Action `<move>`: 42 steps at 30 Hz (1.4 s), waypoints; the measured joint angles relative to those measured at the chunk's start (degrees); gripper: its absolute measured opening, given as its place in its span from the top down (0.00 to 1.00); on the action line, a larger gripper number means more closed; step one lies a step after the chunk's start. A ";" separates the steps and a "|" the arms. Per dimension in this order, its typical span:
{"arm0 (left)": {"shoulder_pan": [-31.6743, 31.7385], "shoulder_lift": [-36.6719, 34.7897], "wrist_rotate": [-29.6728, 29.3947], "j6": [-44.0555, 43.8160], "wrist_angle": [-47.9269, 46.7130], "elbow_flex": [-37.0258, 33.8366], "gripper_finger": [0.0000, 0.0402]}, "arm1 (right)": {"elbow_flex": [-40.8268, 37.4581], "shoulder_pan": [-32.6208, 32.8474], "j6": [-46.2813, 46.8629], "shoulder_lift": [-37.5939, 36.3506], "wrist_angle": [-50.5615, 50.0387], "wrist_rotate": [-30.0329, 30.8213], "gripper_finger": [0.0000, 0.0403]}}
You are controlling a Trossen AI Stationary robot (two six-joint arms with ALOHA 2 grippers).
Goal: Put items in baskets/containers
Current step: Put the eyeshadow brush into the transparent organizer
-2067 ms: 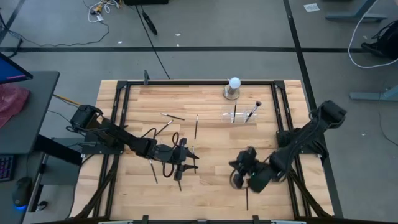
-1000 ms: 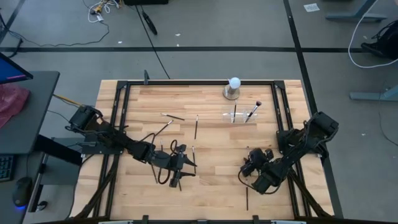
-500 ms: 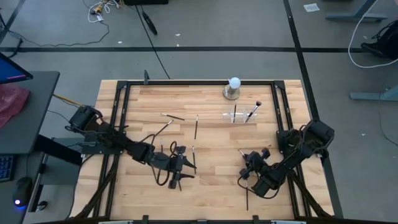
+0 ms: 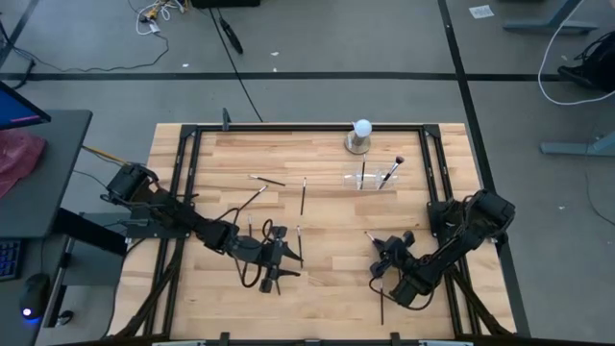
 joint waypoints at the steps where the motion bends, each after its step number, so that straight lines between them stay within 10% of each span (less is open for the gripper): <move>1: 0.05 0.00 0.00 0.01 -0.02 0.00 0.55 | 0.21 0.08 0.72 -0.07 0.99 0.82 0.99; 8: 0.21 -0.02 0.02 1.86 -2.35 -0.02 0.55 | 0.61 -1.04 -11.95 -0.23 19.52 13.21 1.00; 17: 0.83 -0.02 2.47 7.26 0.81 -0.02 0.55 | 0.67 -3.37 -62.47 -0.38 67.85 19.57 1.00; 25: 0.81 0.02 5.81 11.39 11.79 -0.02 0.55 | 0.75 -7.67 -103.25 -0.47 104.68 -1.99 0.99; 42: 0.74 3.42 4.98 11.54 32.96 0.04 0.55 | 4.95 -15.94 -109.97 -0.52 104.80 -21.69 0.99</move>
